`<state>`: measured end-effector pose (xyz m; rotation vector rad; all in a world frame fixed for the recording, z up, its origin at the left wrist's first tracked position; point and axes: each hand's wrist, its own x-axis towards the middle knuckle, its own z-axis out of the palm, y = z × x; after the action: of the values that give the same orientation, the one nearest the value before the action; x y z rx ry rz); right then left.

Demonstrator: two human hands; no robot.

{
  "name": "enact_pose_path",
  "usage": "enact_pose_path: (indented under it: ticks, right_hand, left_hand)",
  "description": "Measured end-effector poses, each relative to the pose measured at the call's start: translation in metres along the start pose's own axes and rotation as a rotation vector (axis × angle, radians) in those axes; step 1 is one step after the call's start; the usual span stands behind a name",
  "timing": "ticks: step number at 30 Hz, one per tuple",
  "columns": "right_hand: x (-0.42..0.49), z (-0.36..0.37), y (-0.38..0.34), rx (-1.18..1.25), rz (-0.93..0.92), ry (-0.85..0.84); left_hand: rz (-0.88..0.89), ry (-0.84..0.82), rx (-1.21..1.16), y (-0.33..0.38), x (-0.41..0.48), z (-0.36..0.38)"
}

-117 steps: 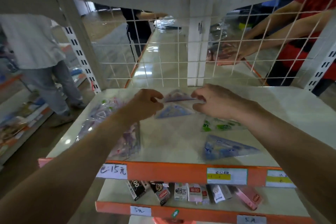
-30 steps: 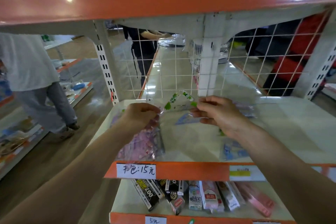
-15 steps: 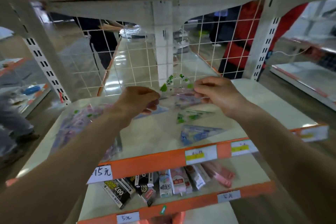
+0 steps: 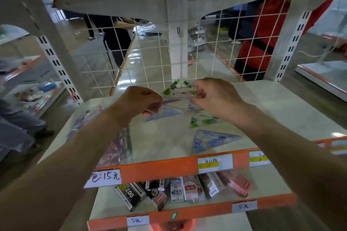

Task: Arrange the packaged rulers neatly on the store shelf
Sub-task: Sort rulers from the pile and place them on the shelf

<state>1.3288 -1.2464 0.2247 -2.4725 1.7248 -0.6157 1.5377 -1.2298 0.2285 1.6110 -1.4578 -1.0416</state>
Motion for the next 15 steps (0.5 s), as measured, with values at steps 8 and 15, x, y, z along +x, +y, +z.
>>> enact_pose_path:
  ticks: [8,15]
  right_hand:
    - [0.012,0.028,-0.019,-0.07,0.009,-0.26]
    - [0.007,0.051,-0.035,-0.101,0.017,-0.48]
  left_hand:
    - [-0.05,0.159,0.084,-0.024,-0.007,-0.029]
    - [-0.08,0.17,0.072,-0.028,-0.011,-0.029]
